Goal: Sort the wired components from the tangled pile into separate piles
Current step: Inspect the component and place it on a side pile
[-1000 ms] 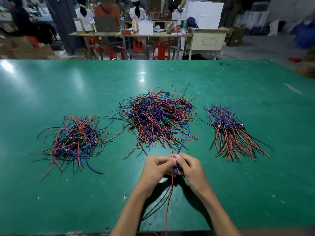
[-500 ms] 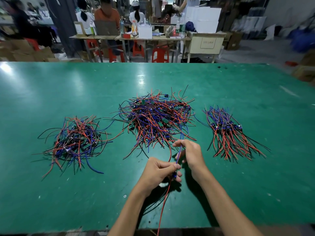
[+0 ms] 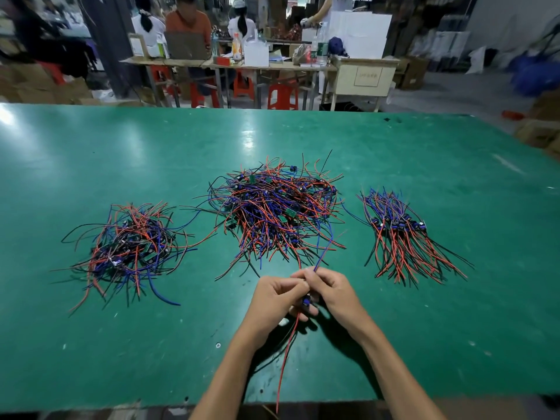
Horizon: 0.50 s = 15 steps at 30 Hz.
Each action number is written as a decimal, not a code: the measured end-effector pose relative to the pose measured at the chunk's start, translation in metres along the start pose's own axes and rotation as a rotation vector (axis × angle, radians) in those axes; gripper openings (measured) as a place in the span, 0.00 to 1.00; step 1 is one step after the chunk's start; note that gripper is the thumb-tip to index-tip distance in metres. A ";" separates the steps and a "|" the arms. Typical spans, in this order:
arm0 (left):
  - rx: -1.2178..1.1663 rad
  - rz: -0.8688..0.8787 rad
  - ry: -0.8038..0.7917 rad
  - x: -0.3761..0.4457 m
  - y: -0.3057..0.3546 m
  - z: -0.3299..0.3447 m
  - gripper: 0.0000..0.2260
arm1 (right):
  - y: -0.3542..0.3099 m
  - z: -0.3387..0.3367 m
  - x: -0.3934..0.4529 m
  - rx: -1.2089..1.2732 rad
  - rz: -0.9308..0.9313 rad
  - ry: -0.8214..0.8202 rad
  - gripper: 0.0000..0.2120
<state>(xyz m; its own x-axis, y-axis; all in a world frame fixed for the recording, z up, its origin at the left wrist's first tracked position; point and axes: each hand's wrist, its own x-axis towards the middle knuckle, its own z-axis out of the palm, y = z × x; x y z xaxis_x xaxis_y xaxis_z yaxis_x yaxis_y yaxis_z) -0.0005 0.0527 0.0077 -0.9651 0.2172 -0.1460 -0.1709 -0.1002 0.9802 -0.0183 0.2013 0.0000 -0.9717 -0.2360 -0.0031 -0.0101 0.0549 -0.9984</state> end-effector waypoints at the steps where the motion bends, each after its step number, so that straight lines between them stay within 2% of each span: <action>1: -0.014 -0.011 -0.007 0.001 0.000 -0.001 0.10 | 0.001 0.001 0.000 0.006 -0.011 0.037 0.14; 6: -0.164 -0.103 -0.127 -0.003 0.003 -0.019 0.11 | 0.003 0.005 0.003 0.047 -0.062 0.252 0.16; 9: -0.084 -0.133 -0.148 -0.010 0.004 -0.030 0.12 | 0.004 -0.003 0.002 0.184 -0.038 0.396 0.15; 13: 0.137 -0.087 -0.033 -0.016 0.009 -0.033 0.08 | 0.004 -0.005 0.001 0.234 -0.040 0.348 0.13; 15: 0.273 0.001 0.060 -0.017 0.011 -0.032 0.05 | 0.002 -0.006 0.000 0.280 -0.030 0.333 0.12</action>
<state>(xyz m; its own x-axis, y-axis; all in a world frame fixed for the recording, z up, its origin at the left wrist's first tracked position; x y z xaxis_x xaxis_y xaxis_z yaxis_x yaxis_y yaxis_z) 0.0076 0.0171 0.0170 -0.9768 0.1583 -0.1442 -0.1175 0.1667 0.9790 -0.0202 0.2073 -0.0018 -0.9955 0.0951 -0.0020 -0.0194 -0.2233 -0.9746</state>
